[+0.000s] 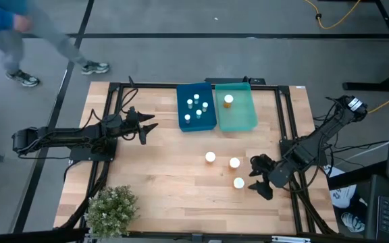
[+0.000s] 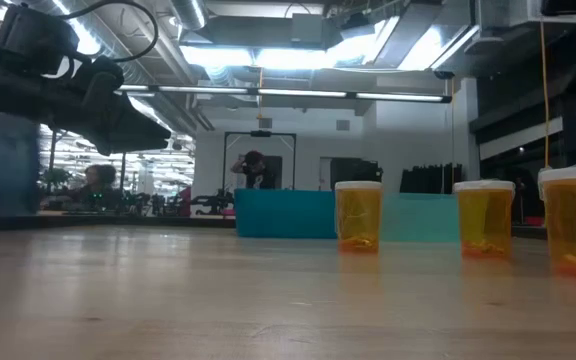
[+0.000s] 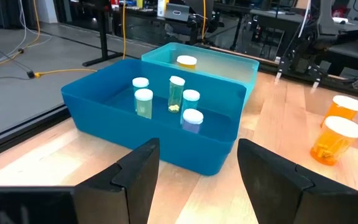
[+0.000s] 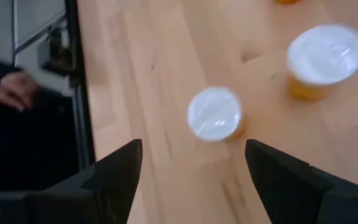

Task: Pick and place medicine bottles into bin by pill shape (circle, oval)
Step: Put the orange pill bottle on the green bin

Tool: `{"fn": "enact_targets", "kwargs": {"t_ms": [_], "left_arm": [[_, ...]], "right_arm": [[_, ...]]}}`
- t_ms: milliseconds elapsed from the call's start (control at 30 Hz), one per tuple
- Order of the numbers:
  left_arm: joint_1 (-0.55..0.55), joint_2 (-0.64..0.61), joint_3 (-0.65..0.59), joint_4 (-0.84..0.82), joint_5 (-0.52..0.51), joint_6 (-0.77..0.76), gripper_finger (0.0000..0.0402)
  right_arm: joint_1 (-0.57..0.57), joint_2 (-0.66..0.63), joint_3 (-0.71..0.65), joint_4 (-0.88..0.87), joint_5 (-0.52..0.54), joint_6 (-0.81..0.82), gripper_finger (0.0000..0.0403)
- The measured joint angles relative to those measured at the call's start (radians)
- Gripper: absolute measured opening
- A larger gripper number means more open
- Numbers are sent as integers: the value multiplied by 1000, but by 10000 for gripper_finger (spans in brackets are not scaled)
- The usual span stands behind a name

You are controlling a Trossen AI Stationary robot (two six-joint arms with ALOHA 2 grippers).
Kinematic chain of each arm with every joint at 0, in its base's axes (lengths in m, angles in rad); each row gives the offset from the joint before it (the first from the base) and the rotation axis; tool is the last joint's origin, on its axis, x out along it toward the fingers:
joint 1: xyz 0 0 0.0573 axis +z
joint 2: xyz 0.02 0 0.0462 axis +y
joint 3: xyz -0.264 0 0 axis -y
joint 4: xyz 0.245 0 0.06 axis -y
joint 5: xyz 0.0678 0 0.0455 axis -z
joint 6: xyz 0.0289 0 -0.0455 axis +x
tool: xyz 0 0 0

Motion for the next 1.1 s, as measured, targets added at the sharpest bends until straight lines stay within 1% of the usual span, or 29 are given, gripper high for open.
{"fn": "enact_targets", "kwargs": {"t_ms": [133,267,367,567,767,933,1100], "left_arm": [[0,0,0,0,0,0,208],[0,0,0,0,0,0,208],[0,0,0,0,0,0,208],[0,0,0,0,0,0,208],[0,0,0,0,0,0,208],[0,0,0,0,0,0,208],[0,0,0,0,0,0,208]], "right_arm": [[25,14,1,-41,-75,-4,287],[35,42,1,-61,-95,-5,287],[35,62,1,-61,-96,-92,287],[35,92,1,-63,-95,-168,287],[34,122,1,-102,7,-174,287],[34,143,1,-180,39,-126,287],[34,160,1,-213,111,-132,287]]}}
